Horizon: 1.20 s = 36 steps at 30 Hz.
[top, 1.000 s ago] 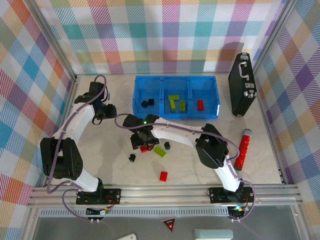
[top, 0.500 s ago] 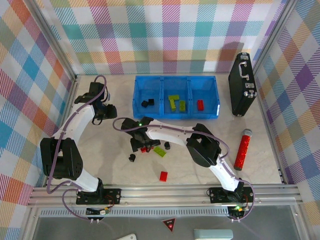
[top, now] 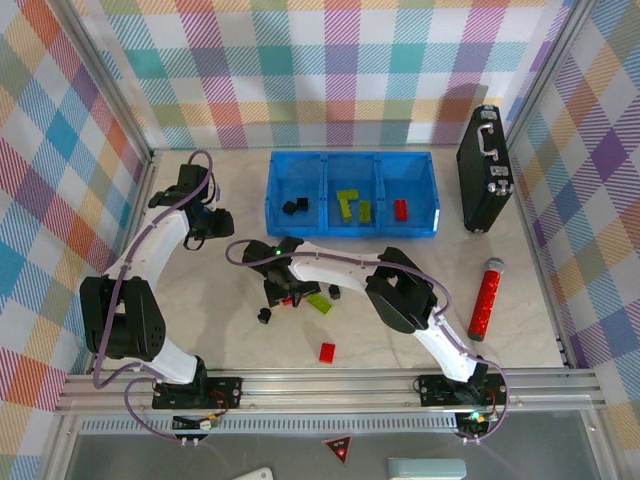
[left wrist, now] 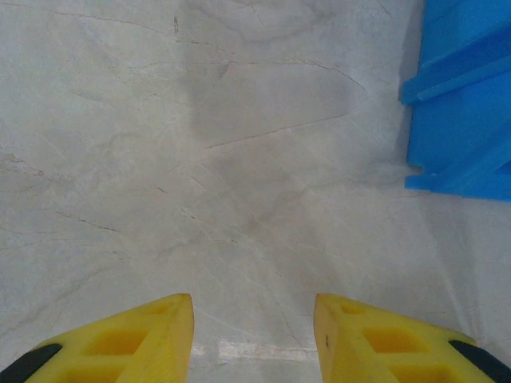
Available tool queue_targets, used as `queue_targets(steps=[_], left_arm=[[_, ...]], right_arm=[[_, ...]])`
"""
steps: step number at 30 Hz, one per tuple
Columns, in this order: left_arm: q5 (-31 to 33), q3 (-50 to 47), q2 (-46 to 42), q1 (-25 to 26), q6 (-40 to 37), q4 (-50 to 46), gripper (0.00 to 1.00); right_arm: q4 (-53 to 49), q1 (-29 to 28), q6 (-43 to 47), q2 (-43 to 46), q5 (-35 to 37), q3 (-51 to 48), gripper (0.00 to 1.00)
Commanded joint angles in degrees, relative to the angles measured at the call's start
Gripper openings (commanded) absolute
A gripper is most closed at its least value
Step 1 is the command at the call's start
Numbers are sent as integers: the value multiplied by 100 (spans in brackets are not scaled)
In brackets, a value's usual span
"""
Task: Sort the legos into containers by color
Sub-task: Pick up the lego from the center of the table, then place the lego in the container.
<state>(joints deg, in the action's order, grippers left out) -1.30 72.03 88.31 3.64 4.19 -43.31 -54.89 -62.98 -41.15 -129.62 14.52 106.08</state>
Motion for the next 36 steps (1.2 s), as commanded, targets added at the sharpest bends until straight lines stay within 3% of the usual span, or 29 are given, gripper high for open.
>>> queue_targets(steps=[1, 15, 36], left_arm=[[-90, -67, -156, -65, -51, -2, 44], [-72, -58, -112, -61, -58, -2, 44], [-47, -50, -51, -65, -89, -15, 44]], right_arm=[[-12, -25, 30, -79, 40, 0, 79], [15, -21, 71, 29, 39, 25, 67], [-304, 495, 708, 1109, 248, 54, 62]])
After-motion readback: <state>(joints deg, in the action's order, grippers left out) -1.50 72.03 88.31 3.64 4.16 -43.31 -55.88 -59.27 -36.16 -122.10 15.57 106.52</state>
